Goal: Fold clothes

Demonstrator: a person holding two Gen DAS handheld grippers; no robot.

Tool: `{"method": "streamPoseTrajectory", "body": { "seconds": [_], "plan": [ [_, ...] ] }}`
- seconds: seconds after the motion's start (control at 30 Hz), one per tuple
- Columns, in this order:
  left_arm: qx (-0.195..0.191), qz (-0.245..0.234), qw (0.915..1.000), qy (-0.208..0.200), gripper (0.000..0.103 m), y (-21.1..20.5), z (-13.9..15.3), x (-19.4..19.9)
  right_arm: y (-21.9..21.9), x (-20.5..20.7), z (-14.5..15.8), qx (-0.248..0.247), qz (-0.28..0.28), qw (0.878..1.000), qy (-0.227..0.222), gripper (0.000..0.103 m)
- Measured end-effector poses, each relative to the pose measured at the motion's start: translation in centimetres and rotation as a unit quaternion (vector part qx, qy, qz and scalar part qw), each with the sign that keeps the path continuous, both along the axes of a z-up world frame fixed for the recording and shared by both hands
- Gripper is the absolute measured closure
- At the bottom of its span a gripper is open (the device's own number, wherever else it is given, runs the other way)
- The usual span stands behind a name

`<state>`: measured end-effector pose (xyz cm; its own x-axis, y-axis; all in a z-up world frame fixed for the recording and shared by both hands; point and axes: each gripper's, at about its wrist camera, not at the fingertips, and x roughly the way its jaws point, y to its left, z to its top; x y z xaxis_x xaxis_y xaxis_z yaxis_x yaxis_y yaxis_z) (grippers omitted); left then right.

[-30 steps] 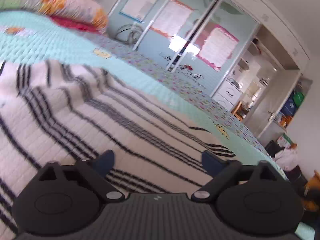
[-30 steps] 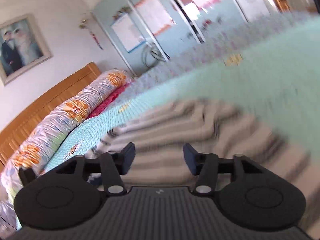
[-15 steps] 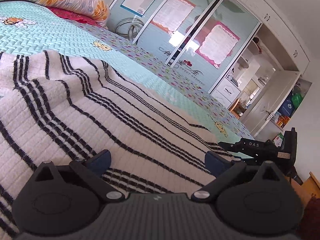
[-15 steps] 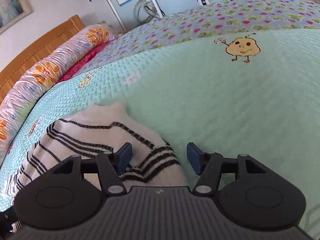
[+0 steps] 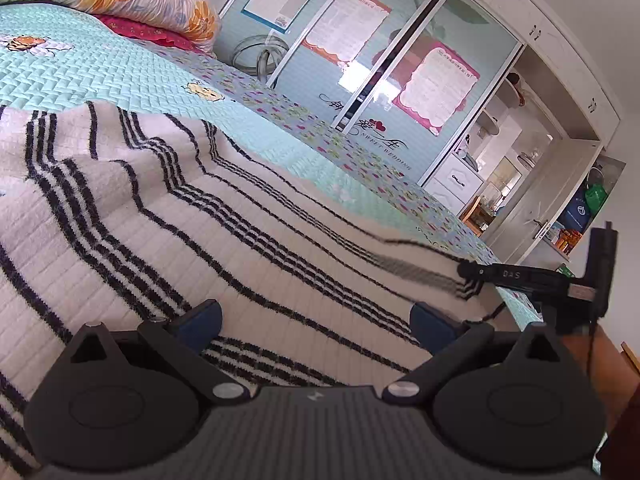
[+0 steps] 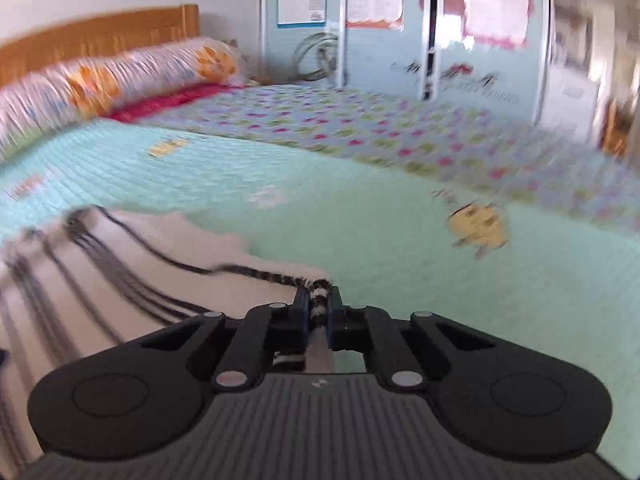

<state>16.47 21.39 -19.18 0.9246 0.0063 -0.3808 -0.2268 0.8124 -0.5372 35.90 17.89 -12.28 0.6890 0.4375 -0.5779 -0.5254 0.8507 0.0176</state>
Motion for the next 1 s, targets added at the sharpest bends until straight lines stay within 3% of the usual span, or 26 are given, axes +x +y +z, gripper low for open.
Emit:
{"method": "streamPoseTrajectory", "body": {
  "seconds": [0.13,0.17,0.23,0.3,0.33,0.37,0.43,0.5,0.53,0.6,0.63,0.67,0.73,0.77,0.87,1.0],
  "plan": [
    [0.001,-0.001,1.0000,0.001,0.000,0.0,0.0,0.1,0.5,2.4,-3.5,-0.068,-0.007,0.997,0.031,0.094],
    [0.001,-0.001,1.0000,0.001,0.000,0.0,0.0,0.1,0.2,2.3,-3.7,-0.048,-0.006,0.999,0.023,0.091],
    [0.000,0.000,1.0000,0.001,0.000,0.1,0.0,0.1,-1.2,3.0,-3.7,0.007,-0.025,0.998,0.056,0.087],
    [0.000,0.000,1.0000,0.001,0.000,0.1,0.0,0.1,-2.1,3.3,-3.4,0.032,-0.030,0.996,0.080,0.076],
    [0.000,0.000,1.0000,0.001,0.000,0.1,0.0,0.1,-2.4,3.3,-3.2,0.037,-0.033,0.995,0.087,0.065],
    [0.001,0.000,1.0000,0.001,0.000,0.1,0.0,0.1,-2.3,2.9,-2.7,0.035,-0.041,0.995,0.083,0.054],
    [0.001,0.000,1.0000,0.002,0.000,0.0,0.0,0.1,-2.0,1.7,-1.3,0.033,-0.061,0.996,0.051,0.052],
    [0.000,0.000,1.0000,0.002,0.000,0.1,0.0,0.1,-1.7,-0.1,0.7,0.059,-0.080,0.995,-0.007,0.052],
    [0.000,0.000,1.0000,0.002,0.000,0.1,0.0,0.1,-1.4,-0.8,1.3,0.087,-0.068,0.994,-0.015,0.053],
    [-0.001,0.000,1.0000,0.002,0.000,0.1,0.0,0.1,-0.5,-0.4,1.2,0.153,-0.024,0.987,0.033,0.055],
    [-0.002,0.000,1.0000,0.001,0.000,0.1,0.0,0.1,0.1,0.4,0.5,0.171,-0.014,0.983,0.070,0.062],
    [-0.002,0.000,1.0000,0.001,0.000,0.1,0.0,0.1,0.9,1.3,-0.5,0.154,-0.025,0.984,0.091,0.073],
    [-0.003,-0.001,1.0000,0.001,0.000,0.2,0.1,0.1,1.9,3.6,-3.3,0.107,-0.072,0.984,0.126,0.081],
    [-0.004,-0.001,1.0000,0.001,0.000,0.2,0.1,0.1,1.1,4.1,-4.2,0.133,-0.092,0.979,0.122,0.103],
    [-0.005,-0.001,1.0000,0.001,0.000,0.3,0.0,0.1,-0.6,5.2,-5.5,0.198,-0.124,0.963,0.136,0.103],
    [-0.006,0.000,1.0000,0.001,0.000,0.3,0.1,0.1,-0.1,3.1,-3.9,0.198,-0.121,0.966,0.113,0.099]
  ]
}}
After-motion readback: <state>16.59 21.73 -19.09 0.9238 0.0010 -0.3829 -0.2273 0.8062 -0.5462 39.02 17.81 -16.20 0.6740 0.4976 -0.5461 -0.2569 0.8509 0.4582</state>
